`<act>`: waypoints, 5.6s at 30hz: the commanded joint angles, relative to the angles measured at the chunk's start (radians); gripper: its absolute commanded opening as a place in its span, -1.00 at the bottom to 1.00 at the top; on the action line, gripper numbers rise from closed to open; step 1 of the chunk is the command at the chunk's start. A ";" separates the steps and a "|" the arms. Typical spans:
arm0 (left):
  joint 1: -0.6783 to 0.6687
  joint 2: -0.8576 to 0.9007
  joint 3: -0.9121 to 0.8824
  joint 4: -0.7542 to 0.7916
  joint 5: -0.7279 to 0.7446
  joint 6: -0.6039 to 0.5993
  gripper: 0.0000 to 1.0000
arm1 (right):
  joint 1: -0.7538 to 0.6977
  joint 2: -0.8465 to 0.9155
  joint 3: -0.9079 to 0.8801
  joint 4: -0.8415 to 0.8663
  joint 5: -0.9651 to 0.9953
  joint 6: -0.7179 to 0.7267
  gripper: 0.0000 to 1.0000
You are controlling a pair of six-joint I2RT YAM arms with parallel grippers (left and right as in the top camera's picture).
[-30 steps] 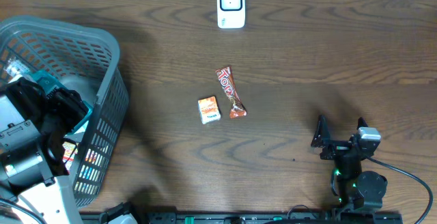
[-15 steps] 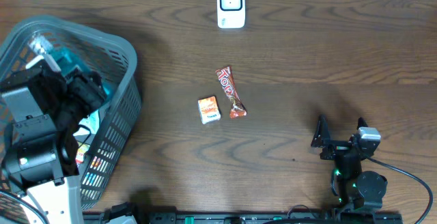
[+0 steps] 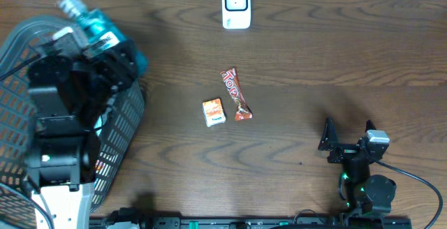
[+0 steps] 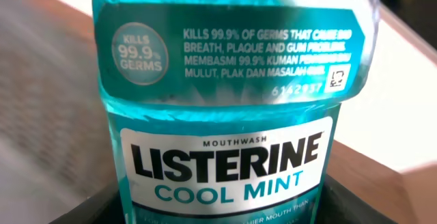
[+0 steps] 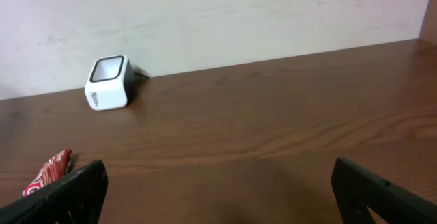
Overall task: Scan the item barcode
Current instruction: 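Lift the Listerine bottle out and stand it right of the TOP bar, then grasp the green wipes pack inside the basket with the left gripper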
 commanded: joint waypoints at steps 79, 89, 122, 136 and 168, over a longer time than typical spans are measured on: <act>0.105 0.286 0.497 -0.742 -0.509 -0.303 0.96 | 0.009 -0.003 -0.001 -0.004 0.005 -0.011 0.99; 0.386 0.285 -0.034 -0.405 -0.264 -0.383 0.96 | 0.009 -0.003 -0.001 -0.004 0.005 -0.011 0.99; 0.431 0.504 -0.587 0.324 -0.255 -0.518 0.23 | 0.009 -0.002 -0.001 -0.004 0.005 -0.011 0.98; 0.477 -0.034 -0.407 0.196 -0.220 -0.383 -0.53 | 0.009 -0.002 -0.001 -0.004 0.005 -0.011 0.99; -0.622 0.191 -0.383 0.581 0.084 0.127 -0.57 | 0.009 -0.002 -0.001 -0.004 0.005 -0.011 0.98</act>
